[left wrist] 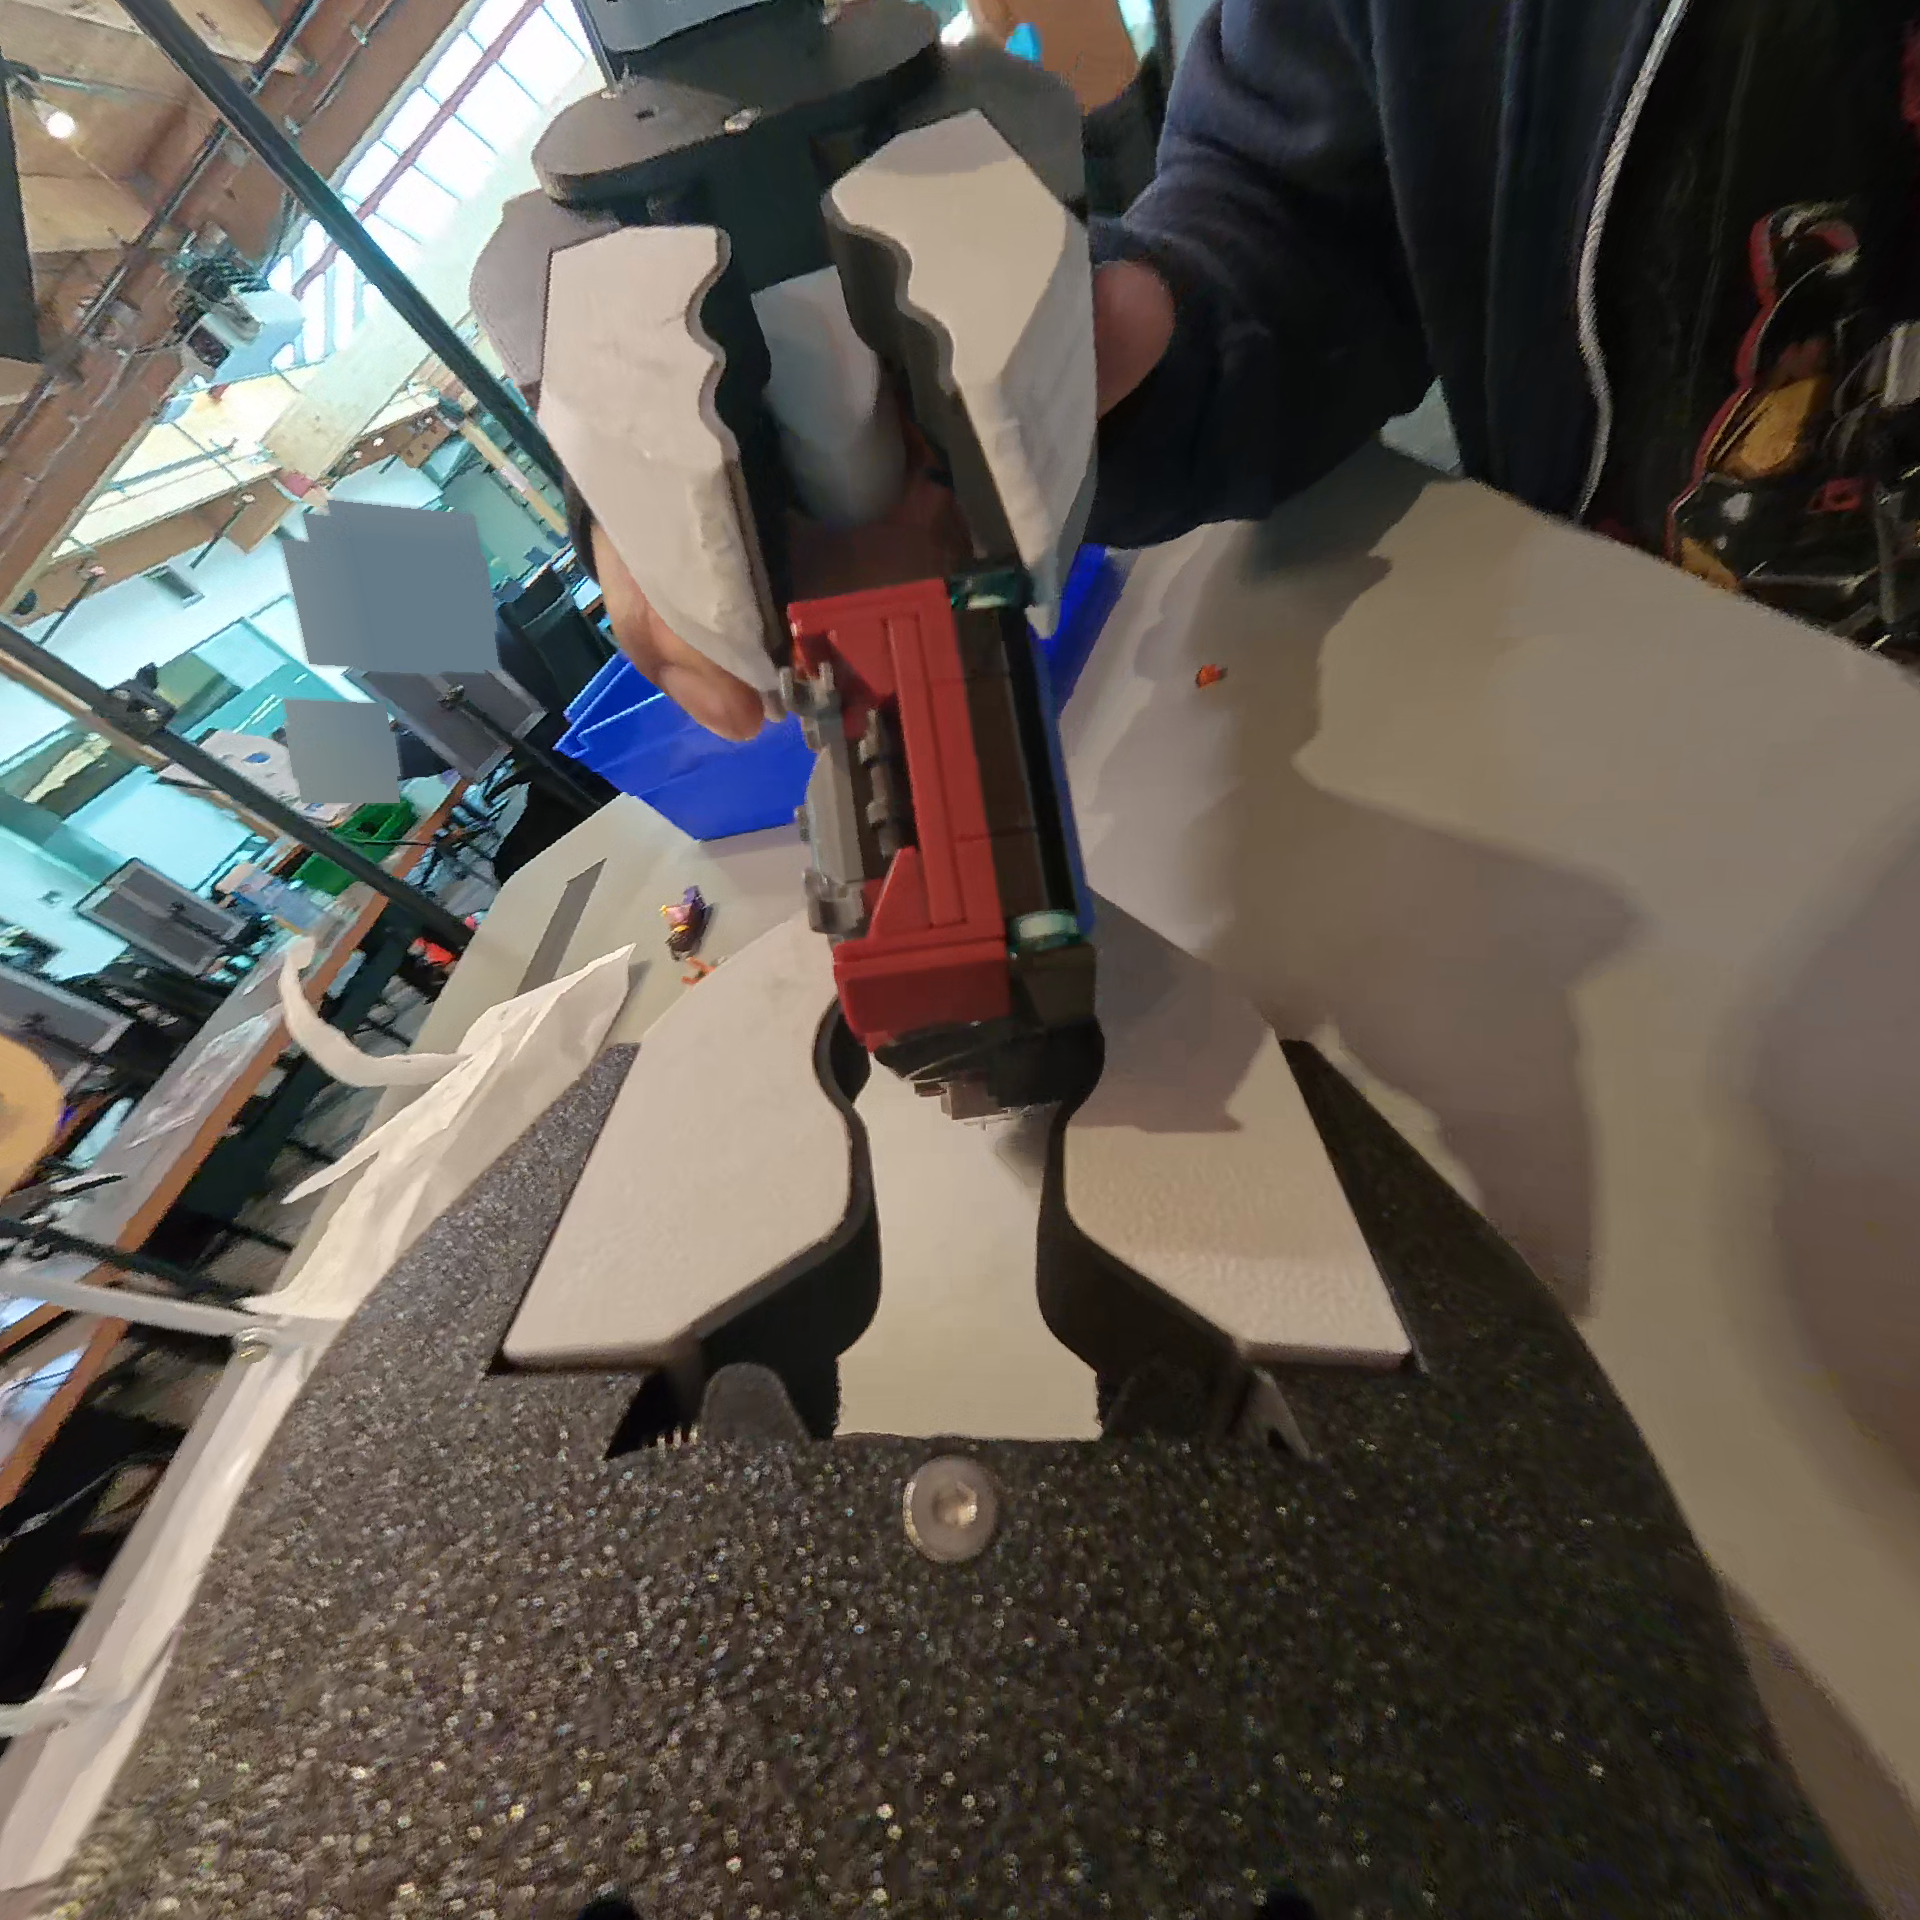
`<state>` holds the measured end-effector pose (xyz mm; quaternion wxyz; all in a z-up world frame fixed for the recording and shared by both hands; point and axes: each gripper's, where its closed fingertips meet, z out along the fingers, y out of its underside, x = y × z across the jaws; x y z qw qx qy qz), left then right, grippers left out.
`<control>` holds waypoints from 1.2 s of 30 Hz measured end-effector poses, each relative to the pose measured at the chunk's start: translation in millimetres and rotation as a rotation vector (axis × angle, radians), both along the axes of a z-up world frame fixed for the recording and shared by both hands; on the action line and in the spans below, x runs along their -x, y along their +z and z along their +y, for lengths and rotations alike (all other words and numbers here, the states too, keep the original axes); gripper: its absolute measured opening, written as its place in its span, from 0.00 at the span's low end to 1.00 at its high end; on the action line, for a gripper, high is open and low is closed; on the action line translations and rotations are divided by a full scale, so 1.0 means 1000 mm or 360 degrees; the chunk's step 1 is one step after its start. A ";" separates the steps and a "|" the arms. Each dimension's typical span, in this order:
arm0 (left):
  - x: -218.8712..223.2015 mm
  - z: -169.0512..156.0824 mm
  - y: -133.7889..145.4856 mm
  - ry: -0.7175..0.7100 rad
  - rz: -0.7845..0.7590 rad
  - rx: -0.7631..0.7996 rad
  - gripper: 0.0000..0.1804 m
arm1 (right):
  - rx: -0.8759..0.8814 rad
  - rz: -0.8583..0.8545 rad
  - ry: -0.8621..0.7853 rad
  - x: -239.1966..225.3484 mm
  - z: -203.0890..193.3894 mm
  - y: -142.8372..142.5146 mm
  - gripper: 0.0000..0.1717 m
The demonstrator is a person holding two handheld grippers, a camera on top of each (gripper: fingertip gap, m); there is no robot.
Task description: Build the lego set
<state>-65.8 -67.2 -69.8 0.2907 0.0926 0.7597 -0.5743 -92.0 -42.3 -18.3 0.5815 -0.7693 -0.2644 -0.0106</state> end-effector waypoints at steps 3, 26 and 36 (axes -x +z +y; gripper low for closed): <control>-0.004 0.002 -0.003 0.0066 -0.0086 -0.0092 0.18 | 0.0006 -0.0053 0.0017 0.001 -0.002 -0.002 0.16; -0.010 0.005 0.000 0.0213 -0.0270 -0.0295 0.18 | -0.0124 -0.0502 -0.0005 -0.001 -0.009 -0.010 0.15; -0.007 0.002 0.000 0.0198 -0.0237 -0.0307 0.18 | -0.0137 -0.0536 0.0020 0.002 -0.011 -0.009 0.14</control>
